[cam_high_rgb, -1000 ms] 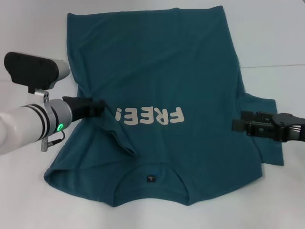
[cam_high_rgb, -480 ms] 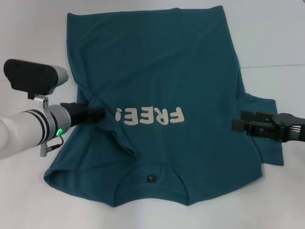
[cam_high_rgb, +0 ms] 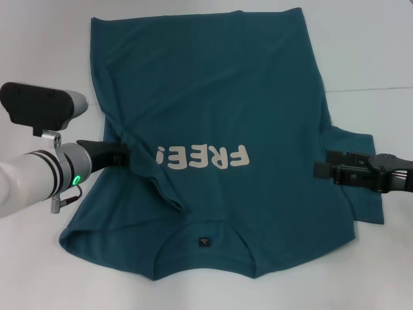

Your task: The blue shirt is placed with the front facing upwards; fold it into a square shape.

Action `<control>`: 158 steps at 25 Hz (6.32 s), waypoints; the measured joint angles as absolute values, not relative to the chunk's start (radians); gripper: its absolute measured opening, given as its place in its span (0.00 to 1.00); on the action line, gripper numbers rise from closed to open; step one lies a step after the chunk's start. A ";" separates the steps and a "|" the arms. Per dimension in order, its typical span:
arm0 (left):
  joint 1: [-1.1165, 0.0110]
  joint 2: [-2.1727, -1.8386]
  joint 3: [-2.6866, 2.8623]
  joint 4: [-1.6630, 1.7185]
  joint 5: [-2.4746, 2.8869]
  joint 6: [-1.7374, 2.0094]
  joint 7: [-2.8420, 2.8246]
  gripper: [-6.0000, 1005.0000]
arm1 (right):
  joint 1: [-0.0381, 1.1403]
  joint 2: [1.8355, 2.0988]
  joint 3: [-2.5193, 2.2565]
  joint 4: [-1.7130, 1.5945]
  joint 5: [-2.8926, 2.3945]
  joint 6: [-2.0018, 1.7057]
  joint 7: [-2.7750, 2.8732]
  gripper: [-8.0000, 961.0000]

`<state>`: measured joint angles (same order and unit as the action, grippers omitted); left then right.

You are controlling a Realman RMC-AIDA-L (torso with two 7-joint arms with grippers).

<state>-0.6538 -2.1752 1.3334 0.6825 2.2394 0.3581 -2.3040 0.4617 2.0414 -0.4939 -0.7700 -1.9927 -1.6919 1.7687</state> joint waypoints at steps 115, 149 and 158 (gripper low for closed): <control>-0.670 -2.175 1.475 0.683 2.224 0.288 -2.327 0.08 | 0.451 2.042 -0.492 -0.772 -1.994 -1.692 1.782 0.95; -0.783 -2.175 1.537 0.641 2.033 0.260 -2.380 0.04 | 0.458 2.031 -0.492 -0.776 -1.990 -1.699 1.830 0.95; -0.791 -2.175 1.664 0.638 2.025 0.220 -2.378 0.04 | 0.456 2.023 -0.492 -0.776 -1.990 -1.709 1.846 0.95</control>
<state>-0.7912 -2.1752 1.6637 0.6377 2.0255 0.2200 -2.3781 0.4555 2.0230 -0.4924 -0.7762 -1.9895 -1.7089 1.8457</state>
